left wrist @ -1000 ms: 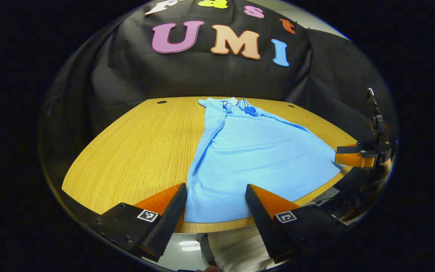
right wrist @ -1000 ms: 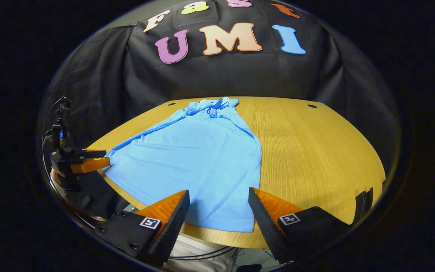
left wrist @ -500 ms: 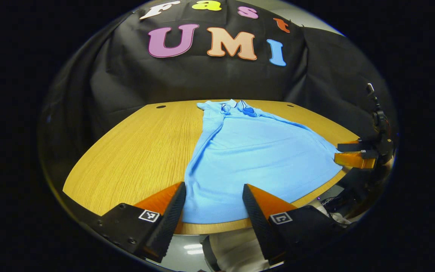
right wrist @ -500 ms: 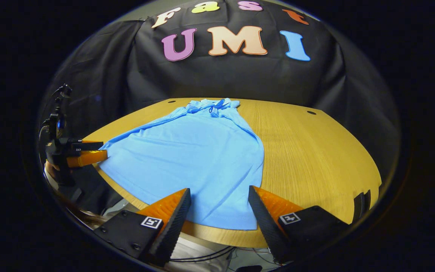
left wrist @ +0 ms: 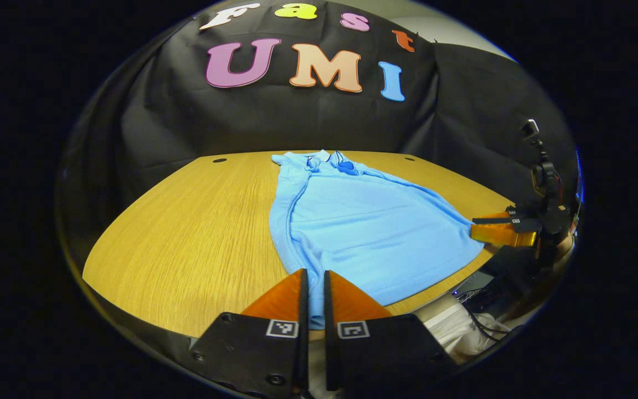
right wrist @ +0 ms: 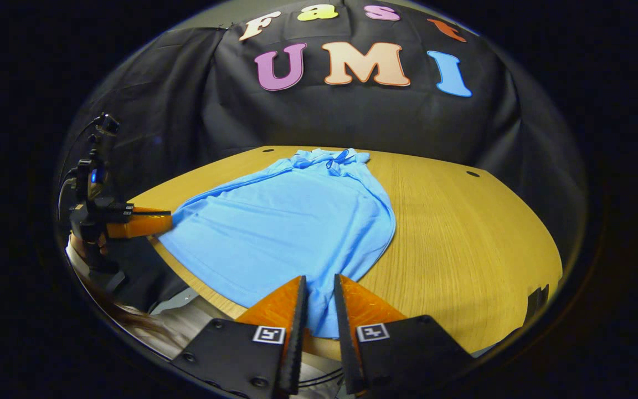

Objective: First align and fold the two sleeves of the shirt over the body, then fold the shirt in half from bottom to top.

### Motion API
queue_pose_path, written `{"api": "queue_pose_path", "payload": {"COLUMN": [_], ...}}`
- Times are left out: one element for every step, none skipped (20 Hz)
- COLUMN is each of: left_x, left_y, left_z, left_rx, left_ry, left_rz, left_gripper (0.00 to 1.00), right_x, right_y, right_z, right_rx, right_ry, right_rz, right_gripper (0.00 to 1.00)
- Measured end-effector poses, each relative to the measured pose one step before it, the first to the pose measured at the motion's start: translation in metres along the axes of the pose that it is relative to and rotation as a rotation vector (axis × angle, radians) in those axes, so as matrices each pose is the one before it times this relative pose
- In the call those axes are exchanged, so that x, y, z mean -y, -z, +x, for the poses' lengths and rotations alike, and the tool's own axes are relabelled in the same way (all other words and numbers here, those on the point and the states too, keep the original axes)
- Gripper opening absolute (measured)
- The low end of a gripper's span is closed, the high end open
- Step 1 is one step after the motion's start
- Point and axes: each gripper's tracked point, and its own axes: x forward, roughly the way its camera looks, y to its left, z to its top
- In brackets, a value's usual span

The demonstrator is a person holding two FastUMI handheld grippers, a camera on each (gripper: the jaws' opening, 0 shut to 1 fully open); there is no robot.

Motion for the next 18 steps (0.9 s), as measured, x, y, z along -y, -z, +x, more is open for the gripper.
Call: {"api": "queue_pose_path", "payload": {"left_x": [0.00036, -0.00031, -0.00176, -0.00060, -0.00180, -0.00376, -0.00338, -0.00056, -0.00029, -0.00260, -0.00314, -0.00249, -0.00424, -0.00206, -0.00125, -0.00142, -0.00195, -0.00327], "left_y": [-0.00118, 0.00063, -0.00041, -0.00118, -0.00096, -0.00538, -0.00697, -0.00887, -0.00949, -0.00969, -0.00893, -0.00911, -0.00955, -0.00952, -0.01140, -0.01222, -0.01112, -0.01084], "left_z": [0.00143, 0.00133, -0.00101, 0.00008, 0.00033, -0.00031, -0.00019, 0.00055, 0.00276, 0.00157, 0.00461, 0.00485, 0.00477, 0.00375, 0.00623, 0.00790, 0.00838, 0.00992], "left_rx": [0.00995, -0.00246, 0.00100, -0.00404, -0.00253, 0.00995, 0.01493, 0.01210, 0.01848, 0.01348, 0.01435, 0.00812, 0.01006, 0.01255, 0.01515, 0.01829, 0.01612, 0.01327], "left_ry": [0.00751, 0.00168, 0.00034, -0.00309, -0.00674, -0.00981, -0.00109, 0.00610, 0.00445, -0.00001, 0.00167, 0.00263, 0.00084, 0.00449, 0.00736, 0.00814, 0.00572, 0.00116], "left_rz": [0.00590, 0.00035, -0.00332, 0.00419, 0.01118, 0.00510, -0.00245, 0.00033, 0.00262, 0.00715, 0.00669, 0.00619, 0.00204, -0.00238, -0.00457, -0.00621, -0.00437, -0.00310], "left_gripper": [0.04, 0.00, 0.00, 0.00, 0.00, 0.00, 0.00, 0.00, 0.00, 0.00, 0.00, 0.00, 0.00, 0.00, 0.00, 0.00, 0.00, 0.00], "right_x": [0.00018, 0.00075, -0.00081, 0.00025, -0.00152, -0.00216, -0.00128, -0.00140, -0.00152, 0.00144, 0.00191, 0.00120, 0.00266, 0.00168, 0.00366, 0.00339, 0.00404, 0.00296], "right_y": [-0.00120, -0.00088, 0.00009, -0.00151, -0.00048, -0.00166, -0.00177, -0.00507, -0.00487, -0.00864, -0.00974, -0.01214, -0.01119, -0.01202, -0.01064, -0.01160, -0.01034, -0.01307], "right_z": [0.00244, 0.00150, 0.00044, 0.00194, 0.00218, 0.00094, 0.00068, 0.00166, 0.00135, 0.00249, 0.00233, 0.00210, 0.00324, 0.00293, 0.00566, 0.00371, 0.00554, 0.00632], "right_rx": [0.00289, -0.00255, -0.00871, -0.00119, -0.00269, -0.00485, -0.00076, 0.00179, 0.00661, 0.00971, 0.01648, 0.01487, 0.01600, 0.01407, 0.01558, 0.01466, 0.01208, 0.01636], "right_ry": [-0.00314, -0.00110, 0.00084, -0.00624, -0.01067, -0.01385, -0.00877, -0.00694, -0.00328, -0.00066, 0.00388, 0.00266, 0.00007, 0.00076, 0.00813, 0.00756, 0.01088, 0.00365], "right_rz": [0.00470, 0.00321, 0.00966, 0.00957, 0.03240, 0.02598, 0.01675, 0.00678, -0.00127, -0.01015, -0.01027, -0.00691, -0.00313, -0.00551, -0.00741, -0.00926, -0.01141, -0.00797], "right_gripper": [0.25, 0.11, 0.11, 0.11, 0.11, 0.03, 0.03, 0.03, 0.03, 0.03, 0.02, 0.02, 0.02, 0.03, 0.03, 0.03, 0.03, 0.03]}}
